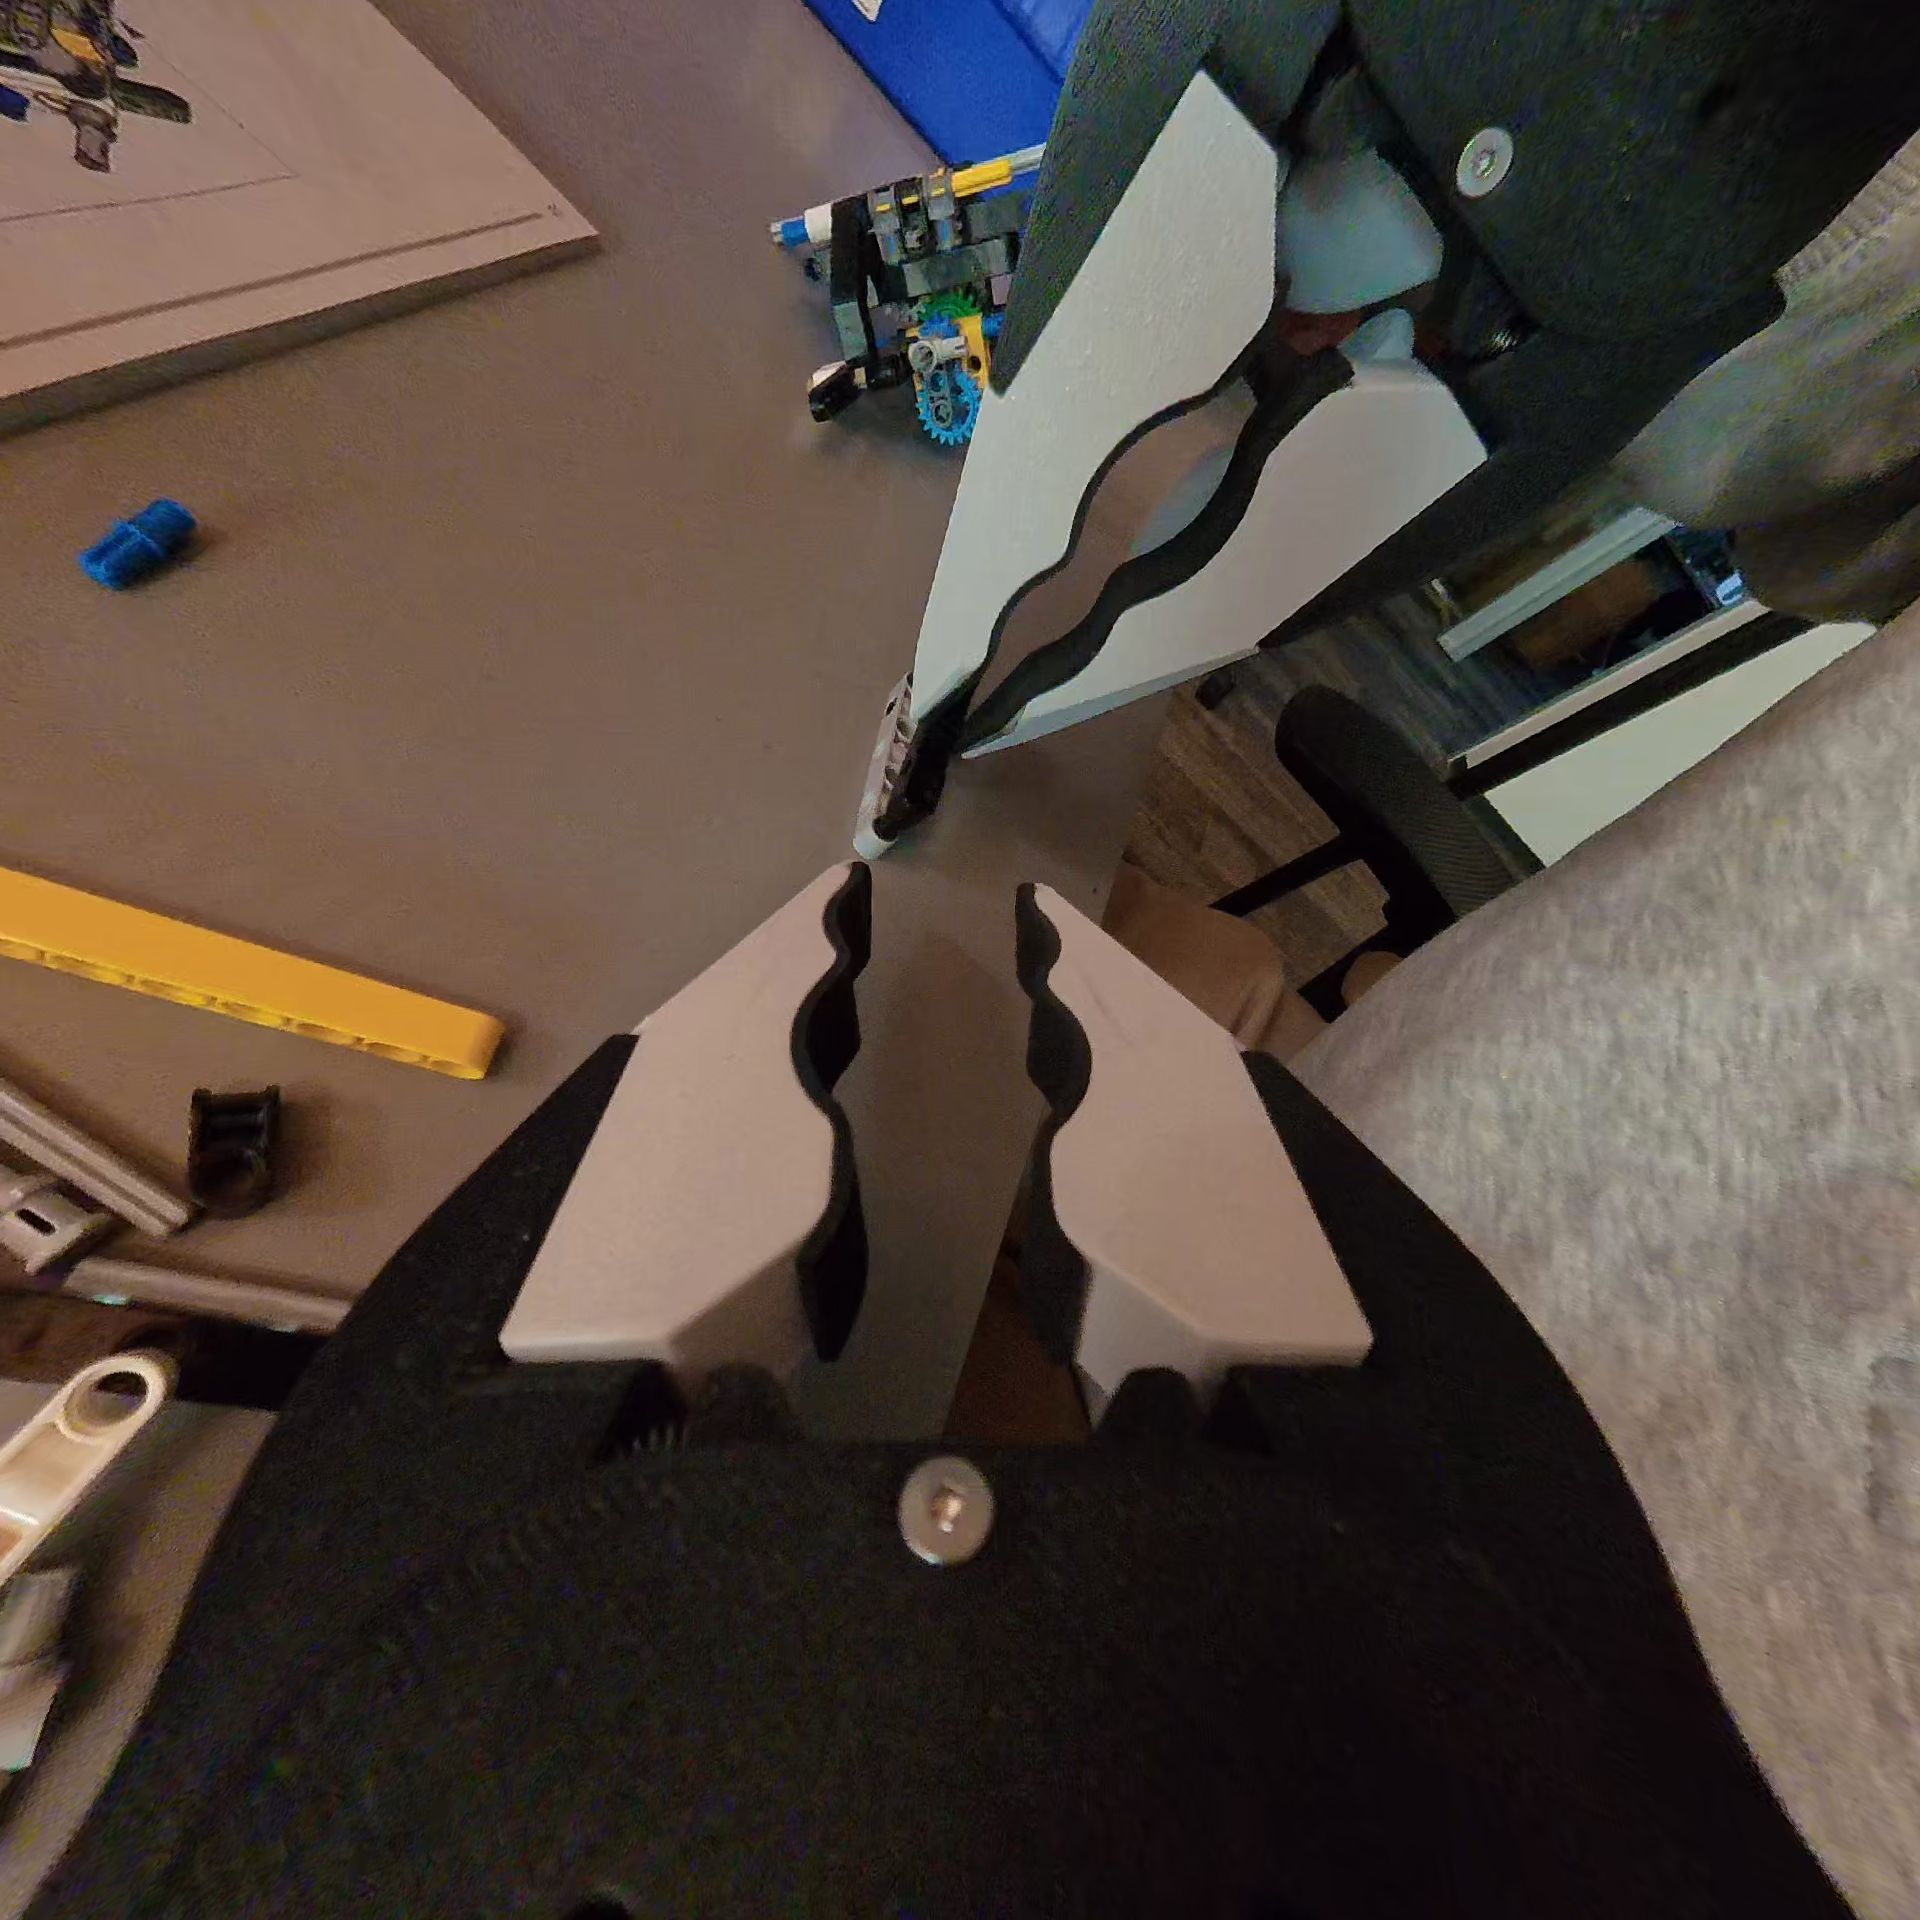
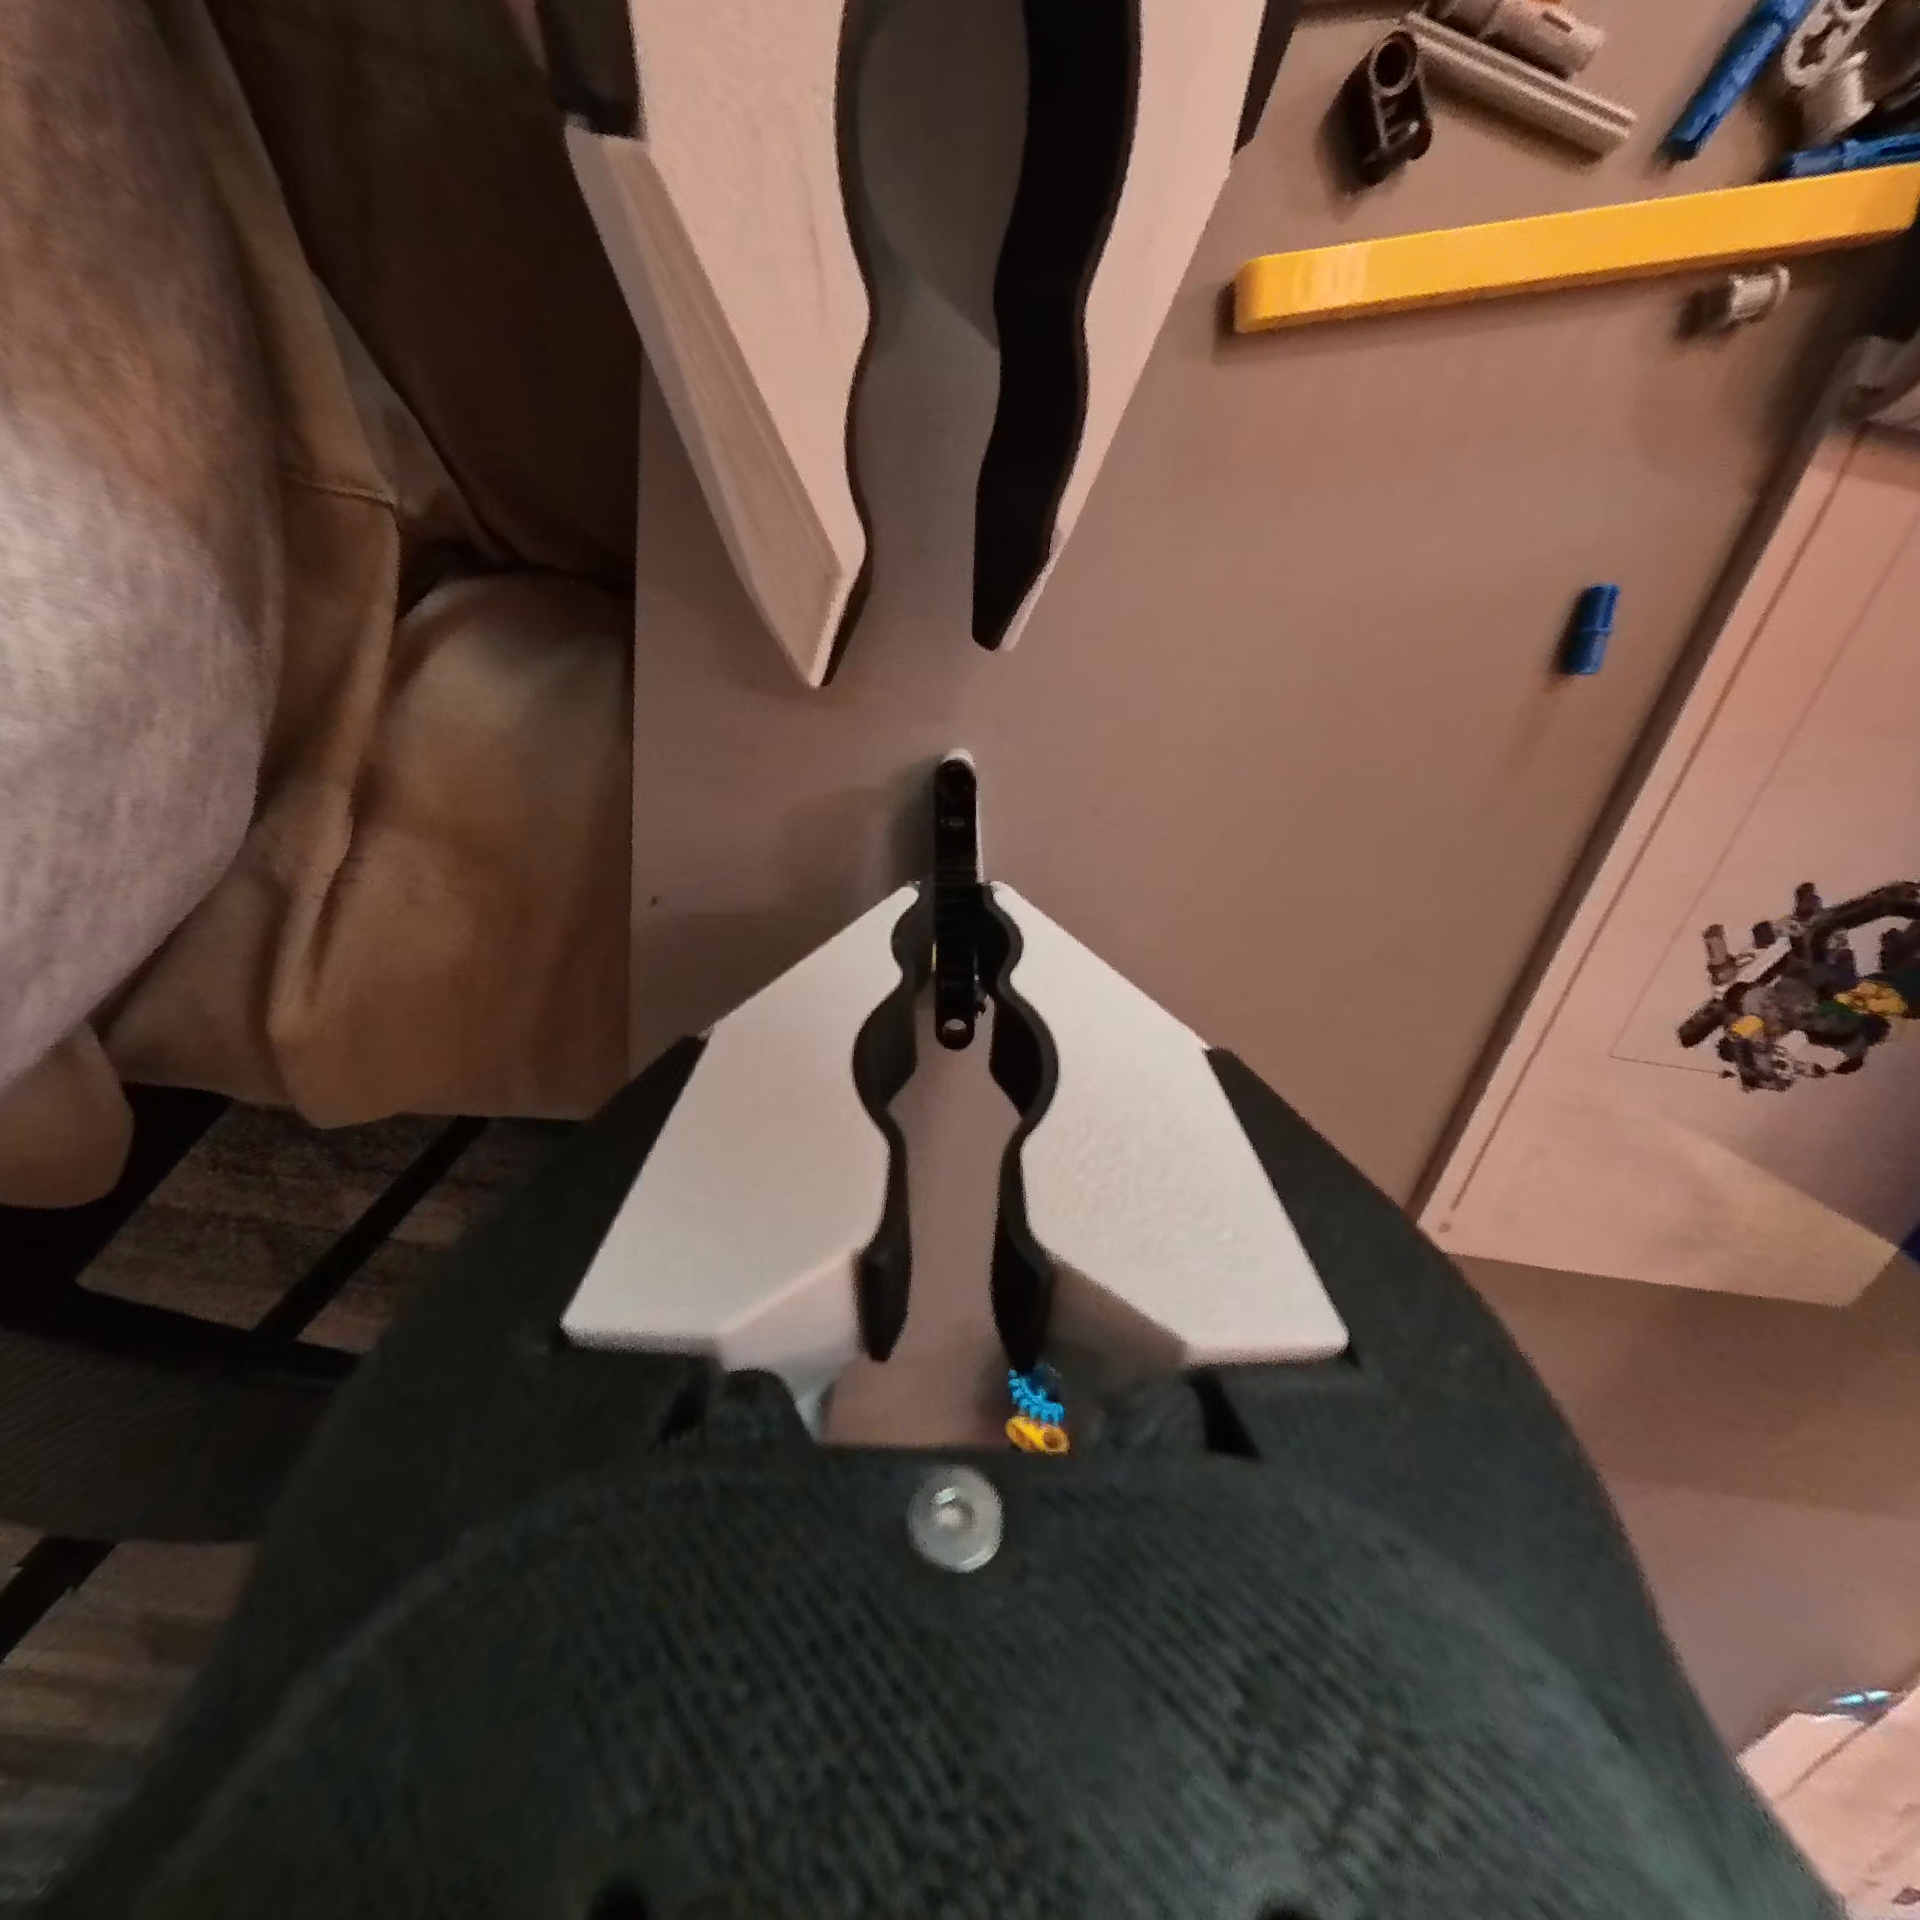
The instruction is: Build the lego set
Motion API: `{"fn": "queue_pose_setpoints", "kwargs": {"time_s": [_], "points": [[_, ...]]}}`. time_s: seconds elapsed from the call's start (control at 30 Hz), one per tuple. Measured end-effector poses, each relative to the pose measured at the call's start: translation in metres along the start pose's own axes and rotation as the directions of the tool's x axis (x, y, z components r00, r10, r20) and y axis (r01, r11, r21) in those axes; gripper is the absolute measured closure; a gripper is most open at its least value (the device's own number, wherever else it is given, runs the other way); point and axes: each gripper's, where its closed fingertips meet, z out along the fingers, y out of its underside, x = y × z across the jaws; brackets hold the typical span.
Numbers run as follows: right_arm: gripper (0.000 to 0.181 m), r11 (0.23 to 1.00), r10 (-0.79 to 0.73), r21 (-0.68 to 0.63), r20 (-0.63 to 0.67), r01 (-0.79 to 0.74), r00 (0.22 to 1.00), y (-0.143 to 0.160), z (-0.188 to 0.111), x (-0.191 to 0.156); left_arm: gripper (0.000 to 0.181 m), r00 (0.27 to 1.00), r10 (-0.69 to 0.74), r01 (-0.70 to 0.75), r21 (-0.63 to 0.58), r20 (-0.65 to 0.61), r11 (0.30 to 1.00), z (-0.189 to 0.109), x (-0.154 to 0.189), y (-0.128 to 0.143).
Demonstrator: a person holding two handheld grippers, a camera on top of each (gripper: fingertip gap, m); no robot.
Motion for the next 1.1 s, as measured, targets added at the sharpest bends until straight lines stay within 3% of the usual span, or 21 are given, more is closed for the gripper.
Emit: {"fn": "queue_pose_setpoints", "kwargs": {"time_s": [0.57, 0.83, 0.97, 1.1], "points": [[0.175, 0.999, -0.038, 0.025, -0.007, 0.038, 0.999, -0.001, -0.004, 0.000, 0.154, 1.000, -0.003, 0.003, 0.008, -0.008, 1.000, 0.000, 0.001, -0.001], [0.175, 0.961, 0.130, 0.241, 0.042, -0.136, 0.991, -0.019, -0.021, -0.021, 0.155, 0.995, 0.044, -0.034, 0.107, -0.093, 0.994, 0.002, 0.024, -0.014], [0.175, 0.960, 0.244, 0.147, -0.009, -0.240, 0.970, 0.017, -0.013, -0.029, 0.154, 0.994, 0.096, -0.093, 0.056, -0.047, 0.994, 0.009, 0.025, -0.005], [0.175, 0.898, 0.436, 0.098, -0.080, -0.428, 0.896, 0.065, -0.004, -0.033, 0.155, 0.994, 0.102, -0.099, 0.058, -0.039, 0.993, 0.009, 0.024, -0.005]]}}
